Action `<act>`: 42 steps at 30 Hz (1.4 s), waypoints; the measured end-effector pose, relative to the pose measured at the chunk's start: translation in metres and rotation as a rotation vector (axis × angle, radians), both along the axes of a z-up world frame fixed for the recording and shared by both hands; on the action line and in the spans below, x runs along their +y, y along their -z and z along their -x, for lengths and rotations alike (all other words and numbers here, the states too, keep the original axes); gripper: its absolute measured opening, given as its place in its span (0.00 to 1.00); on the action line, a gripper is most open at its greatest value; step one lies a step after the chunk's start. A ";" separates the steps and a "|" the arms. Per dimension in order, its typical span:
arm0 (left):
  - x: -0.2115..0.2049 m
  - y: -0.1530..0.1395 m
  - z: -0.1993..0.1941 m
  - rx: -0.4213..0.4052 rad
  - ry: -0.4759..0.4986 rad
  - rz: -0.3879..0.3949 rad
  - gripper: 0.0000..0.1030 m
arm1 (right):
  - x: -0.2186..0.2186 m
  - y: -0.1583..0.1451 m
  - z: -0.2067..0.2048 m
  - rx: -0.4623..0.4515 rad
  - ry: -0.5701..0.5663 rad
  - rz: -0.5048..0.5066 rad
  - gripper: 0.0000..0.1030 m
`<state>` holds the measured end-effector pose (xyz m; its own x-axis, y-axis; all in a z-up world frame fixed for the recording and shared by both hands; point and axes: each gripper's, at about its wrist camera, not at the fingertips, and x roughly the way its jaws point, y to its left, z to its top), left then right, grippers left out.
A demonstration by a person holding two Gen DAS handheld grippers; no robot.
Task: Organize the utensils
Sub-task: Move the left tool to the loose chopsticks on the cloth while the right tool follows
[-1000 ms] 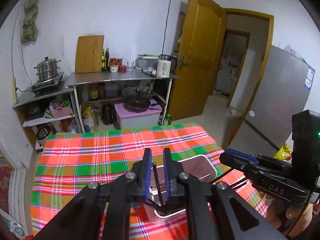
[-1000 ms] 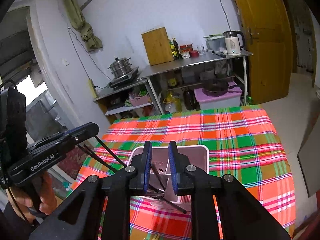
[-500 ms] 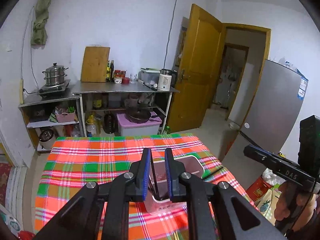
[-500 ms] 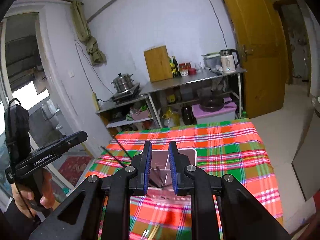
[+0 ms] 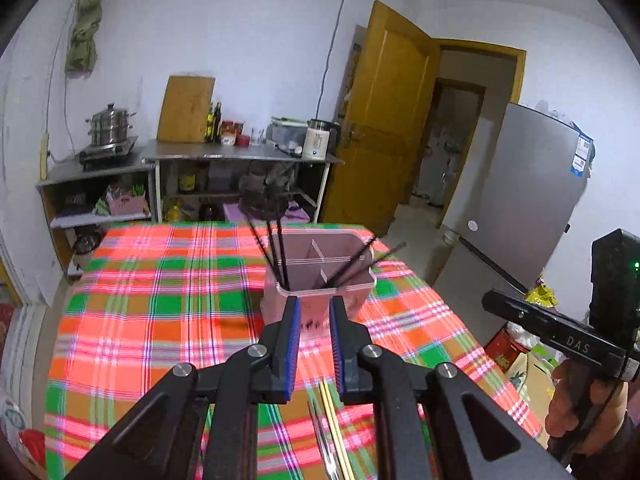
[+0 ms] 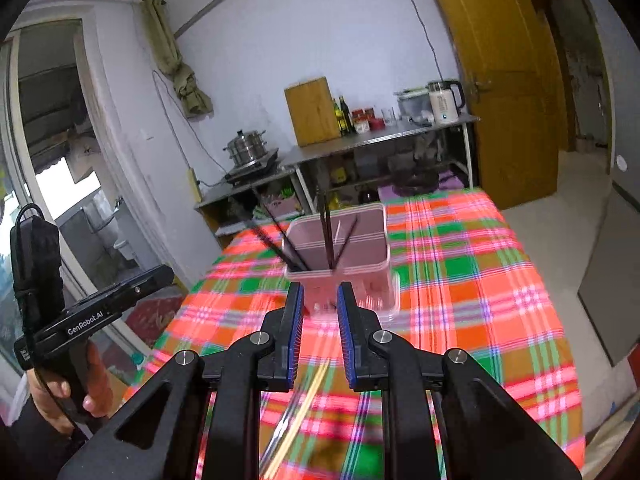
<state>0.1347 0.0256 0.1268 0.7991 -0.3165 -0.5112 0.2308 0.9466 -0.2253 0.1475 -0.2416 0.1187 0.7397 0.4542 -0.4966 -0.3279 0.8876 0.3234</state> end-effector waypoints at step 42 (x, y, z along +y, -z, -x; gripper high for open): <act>-0.040 0.187 -0.025 0.425 0.047 -0.036 0.14 | 0.004 0.110 -0.001 0.249 -0.030 -0.029 0.17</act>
<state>0.1599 -0.0145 -0.0598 0.5006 -0.3232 -0.8031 0.1675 0.9463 -0.2765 0.1487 -0.2373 0.0084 0.5822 0.4906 -0.6483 -0.2610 0.8680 0.4224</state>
